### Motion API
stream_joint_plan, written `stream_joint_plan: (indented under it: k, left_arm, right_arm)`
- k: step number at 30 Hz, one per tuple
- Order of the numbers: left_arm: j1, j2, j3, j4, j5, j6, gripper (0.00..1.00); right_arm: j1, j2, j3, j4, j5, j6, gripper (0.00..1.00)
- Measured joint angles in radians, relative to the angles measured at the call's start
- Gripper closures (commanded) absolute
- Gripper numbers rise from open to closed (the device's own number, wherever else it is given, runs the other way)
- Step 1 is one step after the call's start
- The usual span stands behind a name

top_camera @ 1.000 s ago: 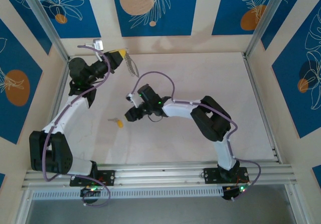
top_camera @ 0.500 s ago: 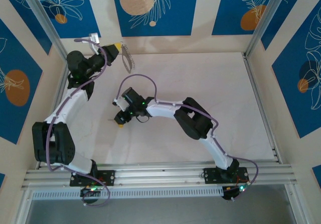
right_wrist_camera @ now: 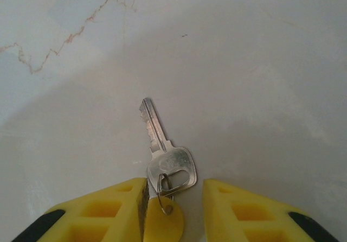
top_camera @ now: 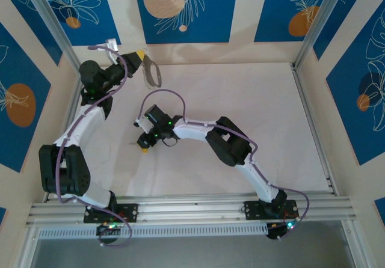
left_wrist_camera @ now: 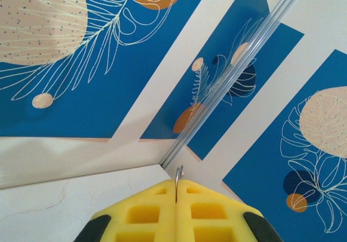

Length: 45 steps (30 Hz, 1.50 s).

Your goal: Put the keys on the keyring

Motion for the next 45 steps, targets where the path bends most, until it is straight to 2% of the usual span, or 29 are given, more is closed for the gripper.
stream_joint_plan:
  k: [5, 13, 19, 26, 33, 38, 45]
  left_arm:
    - [0.001, 0.000, 0.000, 0.017, 0.000, -0.008, 1.00]
    - [0.001, 0.000, 0.001, 0.018, 0.000, -0.018, 1.00]
    - [0.001, 0.000, 0.002, 0.025, 0.000, -0.019, 1.00]
    - [0.001, 0.000, 0.002, 0.025, 0.000, -0.019, 1.00]
    - [0.001, 0.000, 0.002, 0.025, 0.000, -0.019, 1.00]
    - [0.001, 0.000, 0.002, 0.025, 0.001, -0.019, 1.00]
    - [0.001, 0.000, 0.002, 0.025, 0.019, -0.026, 1.00]
  right_arm:
    - [0.000, 0.000, 0.005, -0.003, -0.008, 0.002, 0.79]
    - [0.000, 0.000, 0.005, -0.008, -0.034, 0.001, 0.76]
    - [0.001, 0.007, 0.006, -0.012, -0.044, 0.001, 0.79]
    - [0.001, 0.011, 0.006, -0.014, -0.045, 0.004, 0.99]
    - [-0.006, 0.002, -0.017, 0.007, -0.045, 0.009, 1.00]
    - [-0.019, -0.095, -0.146, 0.034, -0.041, 0.021, 1.00]
    - [-0.058, -0.369, -0.410, 0.122, -0.024, 0.051, 1.00]
